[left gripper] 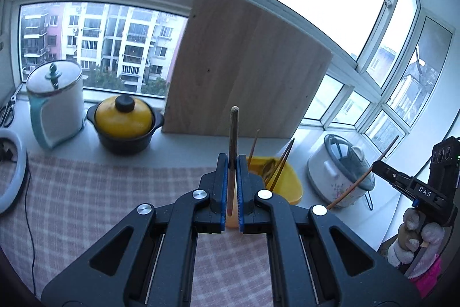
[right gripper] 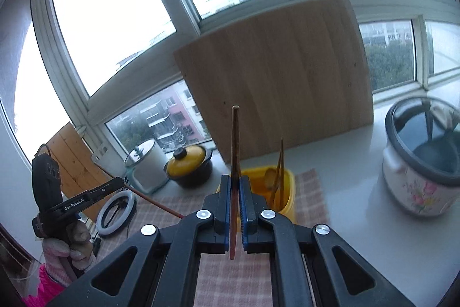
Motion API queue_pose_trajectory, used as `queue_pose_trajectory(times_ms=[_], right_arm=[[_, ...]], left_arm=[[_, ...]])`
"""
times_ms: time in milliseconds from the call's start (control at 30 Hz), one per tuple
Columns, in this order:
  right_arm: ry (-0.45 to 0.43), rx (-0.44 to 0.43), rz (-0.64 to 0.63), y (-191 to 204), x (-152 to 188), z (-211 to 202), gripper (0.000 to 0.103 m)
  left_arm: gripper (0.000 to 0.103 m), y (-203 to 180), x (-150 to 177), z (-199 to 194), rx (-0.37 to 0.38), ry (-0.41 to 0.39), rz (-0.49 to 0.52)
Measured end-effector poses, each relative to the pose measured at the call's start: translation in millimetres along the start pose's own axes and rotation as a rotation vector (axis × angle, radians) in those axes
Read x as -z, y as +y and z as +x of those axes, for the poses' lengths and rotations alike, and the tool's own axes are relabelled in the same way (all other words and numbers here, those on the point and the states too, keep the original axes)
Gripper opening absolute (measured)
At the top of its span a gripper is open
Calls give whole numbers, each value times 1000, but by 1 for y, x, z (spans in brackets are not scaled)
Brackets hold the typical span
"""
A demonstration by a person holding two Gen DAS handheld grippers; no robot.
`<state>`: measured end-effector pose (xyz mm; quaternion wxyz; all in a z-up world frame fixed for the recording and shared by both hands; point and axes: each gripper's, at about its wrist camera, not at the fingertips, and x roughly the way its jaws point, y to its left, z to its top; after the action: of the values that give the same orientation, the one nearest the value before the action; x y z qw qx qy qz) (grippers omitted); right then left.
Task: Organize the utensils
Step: 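Carry both chopsticks upright over the yellow container with both grippers, then lower the chopsticks into the yellow container and open both grippers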
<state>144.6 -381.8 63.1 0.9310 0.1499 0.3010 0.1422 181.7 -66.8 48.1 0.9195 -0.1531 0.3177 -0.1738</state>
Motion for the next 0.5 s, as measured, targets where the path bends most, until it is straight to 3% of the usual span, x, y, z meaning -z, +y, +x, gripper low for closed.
queue_pose_trajectory(times_ms=[500], right_arm=[[-58, 50, -38, -7, -32, 9, 3]], left_arm=[[3, -33, -21, 20, 33, -30, 28]])
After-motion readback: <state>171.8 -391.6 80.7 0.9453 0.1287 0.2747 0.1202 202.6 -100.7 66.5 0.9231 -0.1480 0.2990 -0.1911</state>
